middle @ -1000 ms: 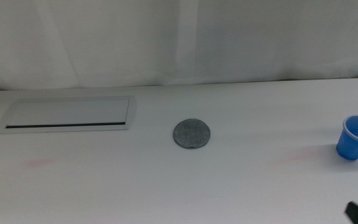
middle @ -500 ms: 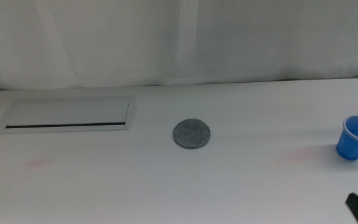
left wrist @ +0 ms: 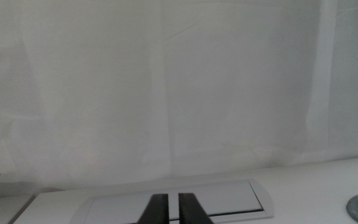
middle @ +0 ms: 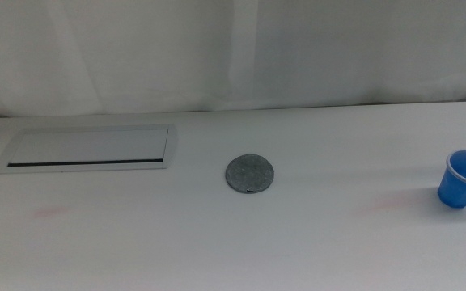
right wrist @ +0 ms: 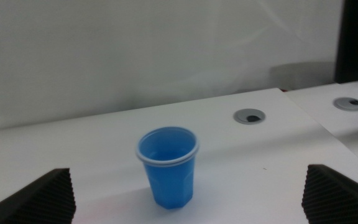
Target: Place an empty cup on a cup mat.
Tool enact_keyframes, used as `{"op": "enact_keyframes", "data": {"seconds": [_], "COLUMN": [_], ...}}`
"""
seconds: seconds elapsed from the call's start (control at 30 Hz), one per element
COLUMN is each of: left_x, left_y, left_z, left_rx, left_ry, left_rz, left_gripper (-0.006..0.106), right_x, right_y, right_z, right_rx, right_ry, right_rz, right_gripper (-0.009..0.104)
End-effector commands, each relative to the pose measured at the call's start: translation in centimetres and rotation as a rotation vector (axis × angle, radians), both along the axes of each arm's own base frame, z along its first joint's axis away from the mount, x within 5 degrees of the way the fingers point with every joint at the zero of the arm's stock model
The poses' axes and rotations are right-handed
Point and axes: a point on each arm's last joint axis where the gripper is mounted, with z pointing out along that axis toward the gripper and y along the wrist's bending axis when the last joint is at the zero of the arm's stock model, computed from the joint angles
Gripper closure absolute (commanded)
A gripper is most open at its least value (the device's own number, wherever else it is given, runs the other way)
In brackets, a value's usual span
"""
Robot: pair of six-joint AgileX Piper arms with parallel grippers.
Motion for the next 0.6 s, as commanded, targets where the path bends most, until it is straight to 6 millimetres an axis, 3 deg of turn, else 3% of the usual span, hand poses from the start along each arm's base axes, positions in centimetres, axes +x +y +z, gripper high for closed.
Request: {"op": "enact_keyframes", "data": {"seconds": [0.0, 0.17, 0.27, 0.37, 0.57], "left_x": [0.1, 0.1, 0.1, 0.1, 0.1], "left_y": [0.0, 0.0, 0.0, 0.0, 0.0], "left_z": [-1.2, -1.2, -1.2, -1.2, -1.2], "left_rx": [-0.009, -0.009, -0.009, -0.009, -0.009], "left_ry": [0.018, 0.018, 0.018, 0.018, 0.018], "left_rz": [0.001, 0.001, 0.001, 0.001, 0.001], "left_gripper": [0.103, 0.103, 0.103, 0.103, 0.103], "right_x": [-0.1, -0.1, 0.0, 0.1, -0.5], "right_y": [-0.1, -0.2, -0.2, -0.1, 0.5], "right_z": [-1.2, -0.7, 1.0, 3.5, 10.8], "right_rx": [0.036, 0.107, 0.114, 0.124, 0.041], "right_ry": [0.021, -0.023, -0.069, -0.113, -0.089], "right_rz": [-0.024, -0.042, -0.040, -0.029, 0.041], "right_gripper": [-0.008, -0.008, -0.008, -0.008, -0.008]}}
